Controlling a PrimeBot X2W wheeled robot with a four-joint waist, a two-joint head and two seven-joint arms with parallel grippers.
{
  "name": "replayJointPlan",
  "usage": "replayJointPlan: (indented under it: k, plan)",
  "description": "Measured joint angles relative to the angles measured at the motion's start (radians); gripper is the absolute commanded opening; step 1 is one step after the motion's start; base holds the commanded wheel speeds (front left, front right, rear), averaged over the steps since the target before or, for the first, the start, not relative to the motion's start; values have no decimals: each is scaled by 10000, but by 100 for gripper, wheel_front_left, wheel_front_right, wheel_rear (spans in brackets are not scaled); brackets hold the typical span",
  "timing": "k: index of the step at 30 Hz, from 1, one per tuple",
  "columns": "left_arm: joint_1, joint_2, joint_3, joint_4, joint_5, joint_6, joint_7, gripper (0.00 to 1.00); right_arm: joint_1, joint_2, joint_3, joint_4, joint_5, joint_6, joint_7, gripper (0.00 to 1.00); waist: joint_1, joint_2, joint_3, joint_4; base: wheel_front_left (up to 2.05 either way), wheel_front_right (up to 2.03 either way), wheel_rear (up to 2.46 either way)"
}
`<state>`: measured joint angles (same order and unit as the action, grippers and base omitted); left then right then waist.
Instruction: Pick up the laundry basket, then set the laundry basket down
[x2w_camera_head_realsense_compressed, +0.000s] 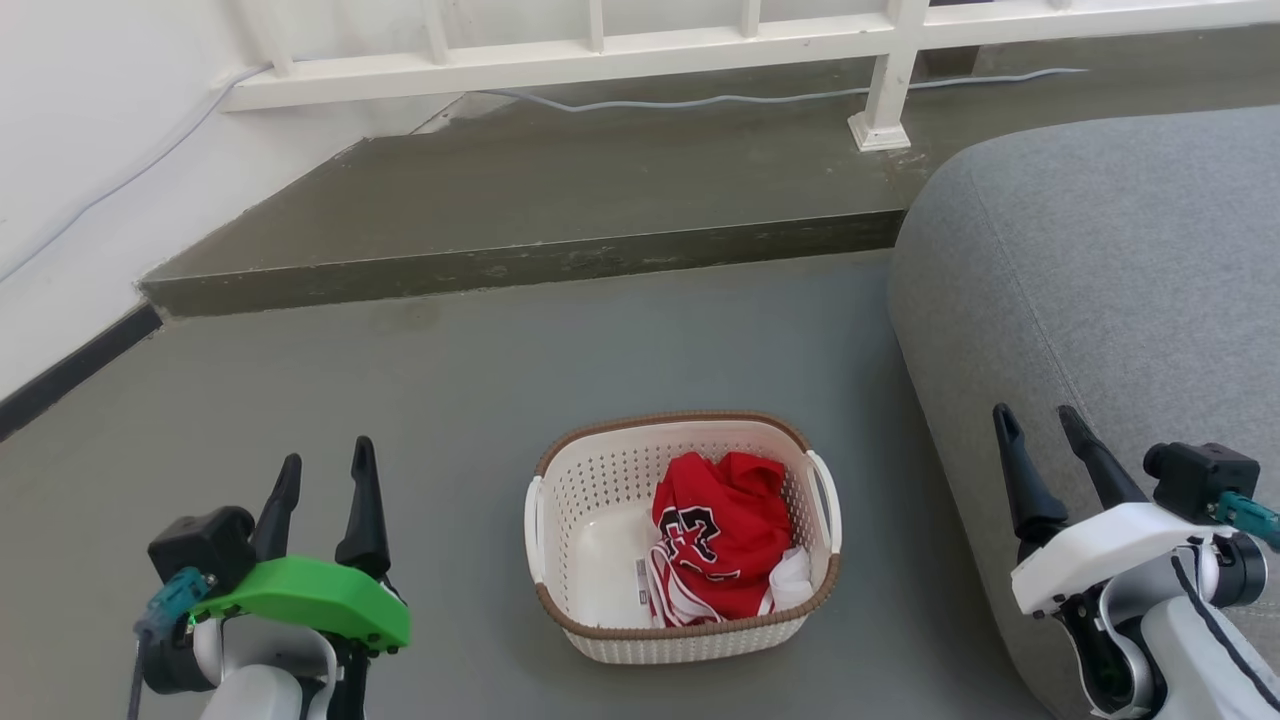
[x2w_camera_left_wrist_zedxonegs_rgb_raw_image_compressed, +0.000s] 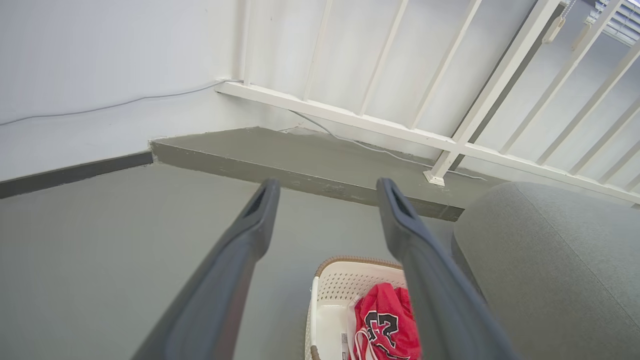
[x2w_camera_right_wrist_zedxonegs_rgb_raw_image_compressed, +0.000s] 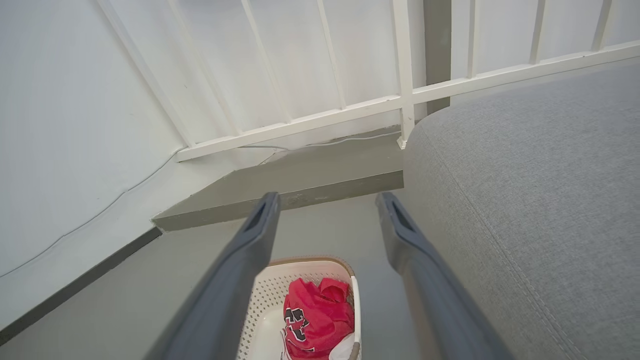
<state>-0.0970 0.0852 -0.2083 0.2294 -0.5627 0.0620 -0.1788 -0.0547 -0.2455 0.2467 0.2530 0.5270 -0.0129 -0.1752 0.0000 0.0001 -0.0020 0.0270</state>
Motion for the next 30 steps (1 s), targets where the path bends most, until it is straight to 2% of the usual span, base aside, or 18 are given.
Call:
replayJointPlan:
  k: [24, 30]
  plan:
    - [57, -130, -259, 163, 2731, 518, -704, 100, 0, -44, 493, -61, -2313, -414, -721, 100, 0, 0, -10, -6, 0, 0, 0]
    - [58, -163, -236, 188, 2792, 529, -729, 100, 0, -29, 408, -100, -2320, -412, -723, 100, 0, 0, -6, -23, 0, 0, 0]
